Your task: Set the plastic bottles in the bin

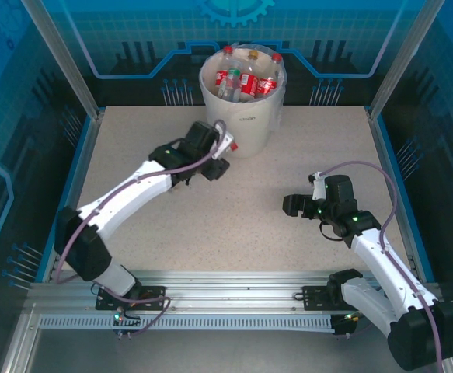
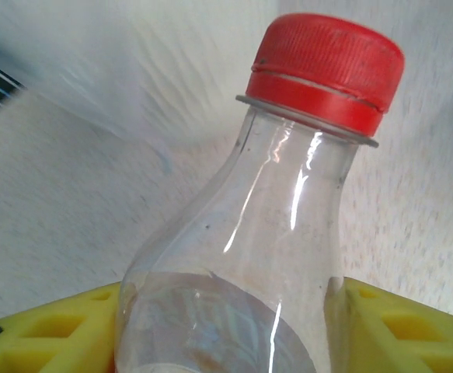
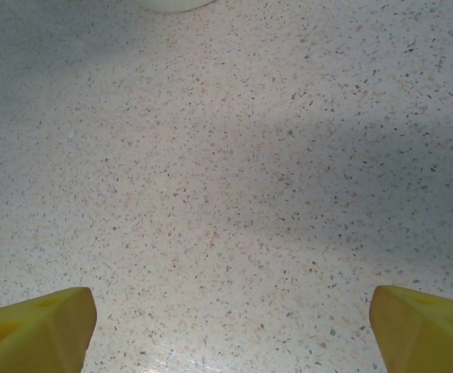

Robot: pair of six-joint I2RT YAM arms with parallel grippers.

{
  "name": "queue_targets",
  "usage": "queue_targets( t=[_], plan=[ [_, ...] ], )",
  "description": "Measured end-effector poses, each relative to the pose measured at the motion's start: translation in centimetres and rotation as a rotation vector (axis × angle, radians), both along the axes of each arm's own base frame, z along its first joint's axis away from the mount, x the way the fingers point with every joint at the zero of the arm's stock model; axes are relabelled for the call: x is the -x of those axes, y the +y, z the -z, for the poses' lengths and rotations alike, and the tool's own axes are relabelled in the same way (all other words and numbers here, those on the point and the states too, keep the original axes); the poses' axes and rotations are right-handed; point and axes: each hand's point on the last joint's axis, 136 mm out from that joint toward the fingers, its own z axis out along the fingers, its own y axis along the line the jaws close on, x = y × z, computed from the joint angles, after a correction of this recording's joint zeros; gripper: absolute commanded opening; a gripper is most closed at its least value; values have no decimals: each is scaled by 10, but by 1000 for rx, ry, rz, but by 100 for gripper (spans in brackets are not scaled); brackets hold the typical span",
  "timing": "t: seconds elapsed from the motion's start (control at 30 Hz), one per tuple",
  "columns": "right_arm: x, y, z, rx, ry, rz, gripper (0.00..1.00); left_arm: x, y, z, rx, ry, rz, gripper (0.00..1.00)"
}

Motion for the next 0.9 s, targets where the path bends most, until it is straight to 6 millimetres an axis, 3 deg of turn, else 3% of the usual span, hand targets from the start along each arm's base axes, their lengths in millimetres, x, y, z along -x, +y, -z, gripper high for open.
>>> queue_targets(
  t=[0.2, 0.37, 0.5, 0.63, 0.9],
  plan=[
    [0, 1, 0, -3, 1, -2, 92, -13, 14, -129, 259, -292, -61, 46],
    [1, 2, -3, -11, -9, -7, 92, -31, 33, -206, 512, -513, -134, 48],
    [4, 1, -9, -14, -27, -7, 92, -51, 47, -249, 720, -657, -187, 48],
    [8, 0, -14, -16, -41, -5, 92, -77, 55, -264, 907, -729, -214, 46],
    [13, -2, -13, -13, -33, -4, 92, -139, 43, -246, 1049, -702, -231, 46]
  ],
)
